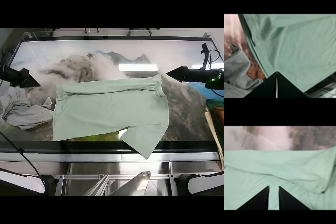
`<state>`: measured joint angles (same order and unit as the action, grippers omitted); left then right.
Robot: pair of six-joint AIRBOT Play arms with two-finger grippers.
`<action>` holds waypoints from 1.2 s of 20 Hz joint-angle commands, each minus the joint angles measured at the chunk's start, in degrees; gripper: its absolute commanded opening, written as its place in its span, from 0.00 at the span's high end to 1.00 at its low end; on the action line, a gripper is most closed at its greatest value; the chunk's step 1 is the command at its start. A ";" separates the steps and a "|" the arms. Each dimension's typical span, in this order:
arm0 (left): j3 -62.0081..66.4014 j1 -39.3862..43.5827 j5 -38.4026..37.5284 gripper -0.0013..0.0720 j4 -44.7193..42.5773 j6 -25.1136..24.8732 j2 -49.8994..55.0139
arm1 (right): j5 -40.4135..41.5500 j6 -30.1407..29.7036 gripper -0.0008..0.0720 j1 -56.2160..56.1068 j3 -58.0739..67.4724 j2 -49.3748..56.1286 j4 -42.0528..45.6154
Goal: Fold the shirts.
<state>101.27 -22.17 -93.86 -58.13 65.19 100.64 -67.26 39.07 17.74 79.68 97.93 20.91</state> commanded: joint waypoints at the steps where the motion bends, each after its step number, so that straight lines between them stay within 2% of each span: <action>1: -13.97 1.01 2.51 0.98 -6.64 1.31 -5.84 | -4.24 0.48 0.78 -2.34 0.00 -0.76 -0.61; 6: -24.17 -0.76 11.10 0.98 -16.44 3.02 -4.46 | -6.34 1.49 0.78 -6.03 0.00 -0.79 -3.08; 9: -24.22 -3.54 12.17 0.98 -26.36 6.73 -2.12 | -6.34 1.49 0.78 -7.19 0.00 -0.79 -4.57; 13: -24.22 -10.86 12.46 0.98 -33.79 9.46 -2.08 | -6.78 1.49 0.78 -7.61 0.00 -0.79 -6.91; 20: -24.22 -23.17 13.07 0.98 -33.53 8.04 -10.54 | -6.97 2.82 0.78 -7.93 0.00 -0.85 -6.78; 22: -24.22 -24.61 13.99 0.95 -29.20 7.85 -13.14 | -8.94 3.87 0.78 -7.74 0.00 -0.90 -6.10; 23: -24.22 -24.76 14.69 0.95 -23.98 7.28 -14.62 | -10.32 5.70 0.81 -7.45 0.00 -1.16 -4.11; 24: -24.22 -24.74 14.45 0.95 -16.92 4.92 -15.89 | -12.15 8.31 0.96 -6.97 -0.07 -1.66 -0.24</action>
<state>77.08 -45.21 -80.38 -86.70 72.88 88.31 -76.01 43.11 10.15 79.68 96.84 15.59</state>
